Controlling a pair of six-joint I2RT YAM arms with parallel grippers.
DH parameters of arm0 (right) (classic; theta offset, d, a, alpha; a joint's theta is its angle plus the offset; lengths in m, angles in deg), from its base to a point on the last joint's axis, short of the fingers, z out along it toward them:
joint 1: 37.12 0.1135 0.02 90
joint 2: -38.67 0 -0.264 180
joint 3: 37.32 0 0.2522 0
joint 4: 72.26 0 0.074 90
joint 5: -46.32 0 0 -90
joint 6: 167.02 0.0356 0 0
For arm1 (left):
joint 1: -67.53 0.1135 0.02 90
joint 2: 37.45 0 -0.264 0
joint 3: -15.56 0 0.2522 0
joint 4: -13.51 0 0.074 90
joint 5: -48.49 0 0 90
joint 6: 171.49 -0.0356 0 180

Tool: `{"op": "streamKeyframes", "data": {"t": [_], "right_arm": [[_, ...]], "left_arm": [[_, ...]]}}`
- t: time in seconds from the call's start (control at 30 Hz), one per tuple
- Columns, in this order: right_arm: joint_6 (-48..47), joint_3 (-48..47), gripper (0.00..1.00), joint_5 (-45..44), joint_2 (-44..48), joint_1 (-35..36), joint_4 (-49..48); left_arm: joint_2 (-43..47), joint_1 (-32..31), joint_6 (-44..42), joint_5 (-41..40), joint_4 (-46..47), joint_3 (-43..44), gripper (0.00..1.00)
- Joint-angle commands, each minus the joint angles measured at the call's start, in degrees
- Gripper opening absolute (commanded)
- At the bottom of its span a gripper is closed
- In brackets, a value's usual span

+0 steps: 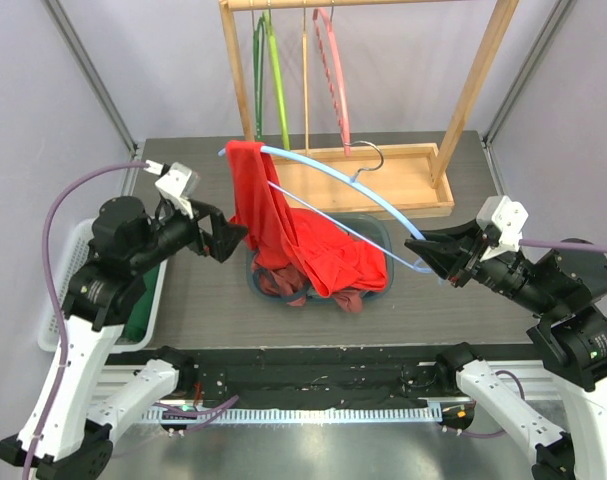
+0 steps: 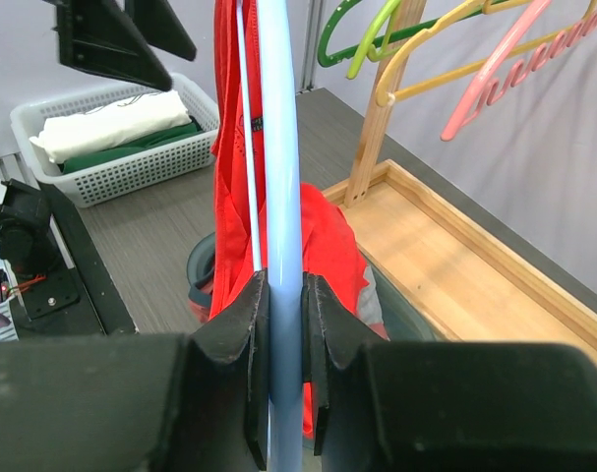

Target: Remove the tank top from the hanger

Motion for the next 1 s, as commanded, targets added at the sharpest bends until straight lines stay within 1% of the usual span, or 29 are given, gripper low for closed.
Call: {"op": "streamKeyframes", "data": {"t": [0.0,0.2,0.27,0.3,0.33,0.37,0.4,0.63,0.77,0.83,0.97], "right_arm": [[1.51,-2.53,0.01,0.68,0.63,0.13,-6.15],[1.25,-2.19,0.01,0.76,1.16,0.13,-5.53],[1.42,-1.92,0.01,0.94,1.16,0.13,-5.62],[1.60,-1.75,0.01,1.03,1.16,0.13,-5.88],[1.60,-1.57,0.01,1.03,1.25,0.13,-5.97],[1.69,-1.66,0.01,1.12,1.25,0.13,-6.05],[1.77,-1.48,0.01,1.12,1.34,0.04,-6.14],[2.21,-1.48,0.01,1.91,1.43,0.13,-6.41],[2.30,-1.48,0.01,1.91,1.69,0.13,-6.23],[2.39,-1.74,0.01,2.00,1.60,0.13,-6.32],[2.74,-1.83,0.01,2.44,1.69,0.13,-6.41]], "left_arm": [[-1.78,0.45,8.69,-4.54,10.45,0.39,1.00],[-3.98,0.54,11.69,-1.03,14.94,1.36,1.00],[-4.25,0.71,12.48,0.11,15.99,1.27,0.85],[-4.25,0.80,12.83,0.64,16.43,1.27,0.72],[-4.34,0.89,13.53,1.08,16.70,1.01,0.46],[-4.25,1.15,13.97,1.26,17.40,0.83,0.39],[-4.25,1.24,14.15,1.61,17.84,0.57,0.36],[-3.99,1.94,13.88,3.19,21.27,-1.89,0.46],[-3.72,2.12,14.15,5.38,22.85,-2.77,0.48],[-3.46,2.29,13.28,6.27,23.12,-3.39,0.54],[-2.84,2.29,10.99,6.44,23.38,-4.62,0.53]]}}
